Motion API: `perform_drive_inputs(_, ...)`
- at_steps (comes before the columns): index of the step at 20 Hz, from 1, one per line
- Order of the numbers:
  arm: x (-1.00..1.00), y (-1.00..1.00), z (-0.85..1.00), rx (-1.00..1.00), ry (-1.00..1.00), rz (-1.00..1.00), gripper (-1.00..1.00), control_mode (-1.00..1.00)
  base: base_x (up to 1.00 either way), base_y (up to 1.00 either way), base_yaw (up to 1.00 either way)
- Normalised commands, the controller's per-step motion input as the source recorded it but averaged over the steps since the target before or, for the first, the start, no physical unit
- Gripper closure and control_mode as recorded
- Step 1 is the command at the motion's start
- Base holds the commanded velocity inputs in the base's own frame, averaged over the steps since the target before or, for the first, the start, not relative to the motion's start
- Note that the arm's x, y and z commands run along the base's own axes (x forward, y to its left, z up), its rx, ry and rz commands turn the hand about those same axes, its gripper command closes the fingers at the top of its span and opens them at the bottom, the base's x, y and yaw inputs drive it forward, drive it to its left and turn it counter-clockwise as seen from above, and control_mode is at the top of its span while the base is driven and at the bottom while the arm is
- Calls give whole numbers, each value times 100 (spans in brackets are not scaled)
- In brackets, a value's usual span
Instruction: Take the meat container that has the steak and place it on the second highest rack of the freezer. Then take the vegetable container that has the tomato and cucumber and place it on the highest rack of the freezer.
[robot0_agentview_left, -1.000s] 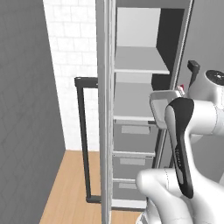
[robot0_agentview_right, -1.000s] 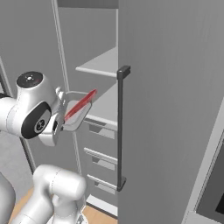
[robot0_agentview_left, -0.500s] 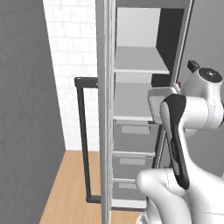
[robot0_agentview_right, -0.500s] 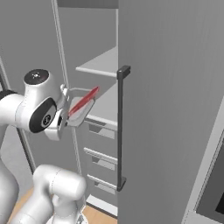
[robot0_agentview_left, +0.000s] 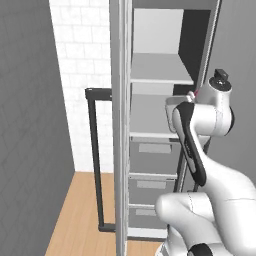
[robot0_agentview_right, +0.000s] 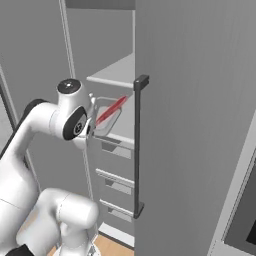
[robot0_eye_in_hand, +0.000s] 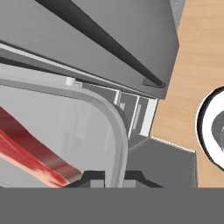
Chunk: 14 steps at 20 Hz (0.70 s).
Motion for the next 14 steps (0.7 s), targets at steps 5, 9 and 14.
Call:
perform_drive_inputs(5,55,-4,-28,0,-8,0,100,-100,0,0,0)
perform_drive_inputs(9,66,-4,-18,0,1,0,100,-100,0,0,0)
perform_drive_inputs(14,63,-6,-4,0,10,0,100,-100,0,0,0)
